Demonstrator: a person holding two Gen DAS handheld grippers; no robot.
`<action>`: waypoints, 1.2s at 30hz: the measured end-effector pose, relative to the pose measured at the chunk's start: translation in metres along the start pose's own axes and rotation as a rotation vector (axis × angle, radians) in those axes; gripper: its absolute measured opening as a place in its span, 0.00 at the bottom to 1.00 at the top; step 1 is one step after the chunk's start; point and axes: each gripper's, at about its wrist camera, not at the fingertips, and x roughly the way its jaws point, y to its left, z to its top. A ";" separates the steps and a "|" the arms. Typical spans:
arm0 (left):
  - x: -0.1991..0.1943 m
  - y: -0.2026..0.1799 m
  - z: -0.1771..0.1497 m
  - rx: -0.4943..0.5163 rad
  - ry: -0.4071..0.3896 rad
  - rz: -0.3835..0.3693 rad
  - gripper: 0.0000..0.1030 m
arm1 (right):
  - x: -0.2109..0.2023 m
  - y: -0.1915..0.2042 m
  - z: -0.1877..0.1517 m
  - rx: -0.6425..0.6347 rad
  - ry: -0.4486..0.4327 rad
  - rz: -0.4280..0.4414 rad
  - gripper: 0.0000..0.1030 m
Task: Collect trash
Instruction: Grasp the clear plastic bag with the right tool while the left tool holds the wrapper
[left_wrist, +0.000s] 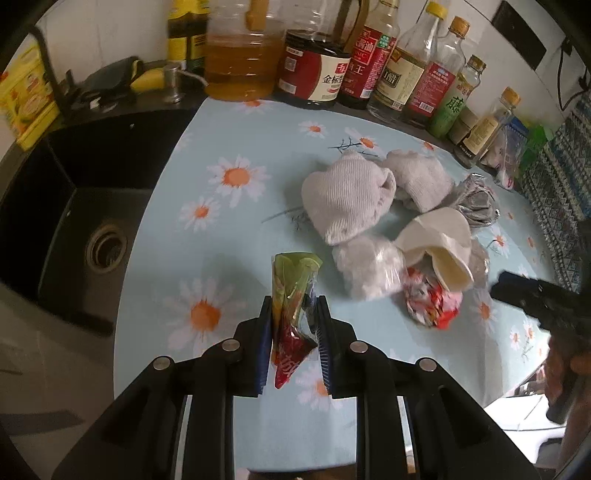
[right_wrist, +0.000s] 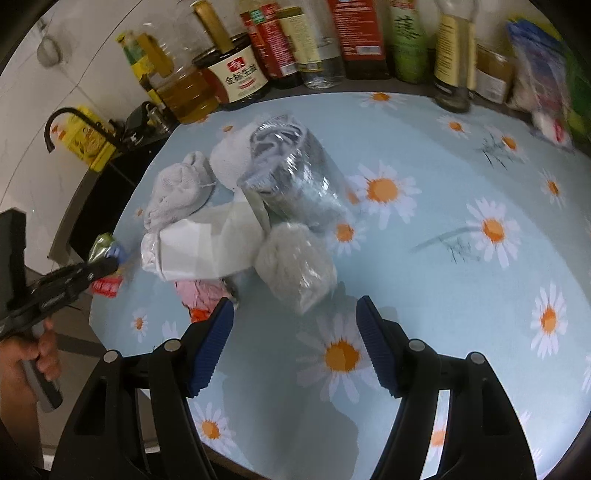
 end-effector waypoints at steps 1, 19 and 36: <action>-0.003 0.001 -0.003 -0.006 0.000 0.001 0.20 | 0.002 0.001 0.003 -0.009 0.000 -0.002 0.67; -0.049 0.021 -0.056 -0.079 -0.004 0.018 0.20 | 0.036 0.012 0.012 -0.089 0.054 -0.093 0.52; -0.064 0.007 -0.063 0.029 -0.046 -0.087 0.20 | -0.023 0.046 -0.036 -0.073 -0.020 -0.101 0.51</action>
